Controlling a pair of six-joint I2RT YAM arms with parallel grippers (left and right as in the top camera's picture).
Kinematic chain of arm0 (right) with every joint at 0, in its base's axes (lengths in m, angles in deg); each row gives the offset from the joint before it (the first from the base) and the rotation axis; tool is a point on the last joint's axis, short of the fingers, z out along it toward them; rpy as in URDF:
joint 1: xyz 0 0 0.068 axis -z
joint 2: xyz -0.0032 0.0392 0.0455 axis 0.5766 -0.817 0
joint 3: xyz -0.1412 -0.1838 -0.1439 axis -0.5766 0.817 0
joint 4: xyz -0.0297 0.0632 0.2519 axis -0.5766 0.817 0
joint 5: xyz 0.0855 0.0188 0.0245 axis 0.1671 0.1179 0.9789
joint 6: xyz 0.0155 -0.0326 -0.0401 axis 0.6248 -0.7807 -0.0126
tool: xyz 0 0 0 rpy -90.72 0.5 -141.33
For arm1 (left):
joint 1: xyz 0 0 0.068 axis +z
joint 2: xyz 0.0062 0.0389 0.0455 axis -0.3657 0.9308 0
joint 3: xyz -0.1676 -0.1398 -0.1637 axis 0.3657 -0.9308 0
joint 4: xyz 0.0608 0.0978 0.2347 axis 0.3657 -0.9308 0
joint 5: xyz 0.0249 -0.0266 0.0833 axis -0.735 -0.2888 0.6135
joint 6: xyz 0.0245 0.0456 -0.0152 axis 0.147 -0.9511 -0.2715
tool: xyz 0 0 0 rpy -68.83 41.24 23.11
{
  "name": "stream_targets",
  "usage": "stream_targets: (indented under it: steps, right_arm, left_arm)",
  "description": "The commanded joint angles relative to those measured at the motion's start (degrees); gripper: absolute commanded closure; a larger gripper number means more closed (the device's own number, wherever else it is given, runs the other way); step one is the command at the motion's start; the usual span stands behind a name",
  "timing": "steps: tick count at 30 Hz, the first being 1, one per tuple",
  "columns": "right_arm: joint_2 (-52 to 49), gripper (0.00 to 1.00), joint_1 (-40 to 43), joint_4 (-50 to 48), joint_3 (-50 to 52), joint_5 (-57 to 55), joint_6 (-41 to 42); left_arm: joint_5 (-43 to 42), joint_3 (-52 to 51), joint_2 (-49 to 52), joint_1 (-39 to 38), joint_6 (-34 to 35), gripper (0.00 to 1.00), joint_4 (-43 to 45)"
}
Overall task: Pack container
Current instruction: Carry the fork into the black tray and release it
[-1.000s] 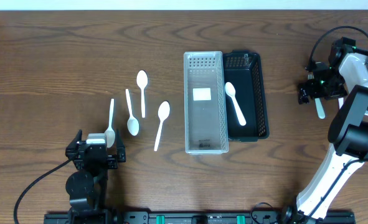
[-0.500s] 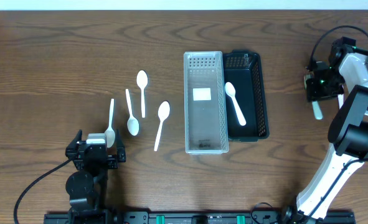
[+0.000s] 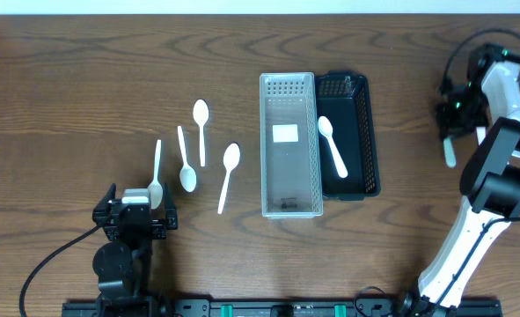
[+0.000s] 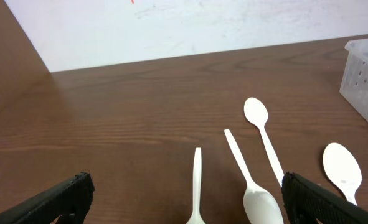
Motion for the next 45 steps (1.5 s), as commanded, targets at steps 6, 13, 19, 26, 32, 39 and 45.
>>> stream_targets:
  steps: [6, 13, 19, 26, 32, 39, 45]
  right_arm:
    - [0.79, 0.97, -7.48, 17.92, -27.87, 5.64, 13.2]
    - [0.92, 0.99, -16.13, 23.41, -33.4, 12.66, 20.06]
    - [0.92, 0.92, -22.91, 23.39, -32.17, 11.43, 22.82]
    - [0.92, 0.88, -26.16, 23.19, -28.63, 11.41, 24.3]
    - [0.92, 0.74, -27.28, 22.05, -22.62, 11.41, 24.28]
    - [0.92, 0.38, -28.5, 20.39, -19.08, 11.41, 24.26]
    - [0.98, 0.01, -26.45, 20.94, -20.15, 8.59, 22.86]
  left_arm:
    - [-0.13, -1.49, -0.09, 0.24, 0.28, 0.02, -0.37]
    - [-0.13, -1.49, -0.09, 0.24, 0.28, 0.02, -0.37]
    - [-0.15, -1.49, -0.09, 0.24, 0.28, 0.02, -0.37]
    - [-0.15, -1.49, -0.09, 0.24, 0.28, 0.02, -0.37]
    - [-0.15, -1.49, -0.09, 0.24, 0.28, 0.02, -0.37]
    - [-0.15, -1.49, -0.09, 0.24, 0.28, 0.02, -0.37]
    - [-0.15, -1.49, 0.15, 0.24, 0.28, 0.02, -0.37]
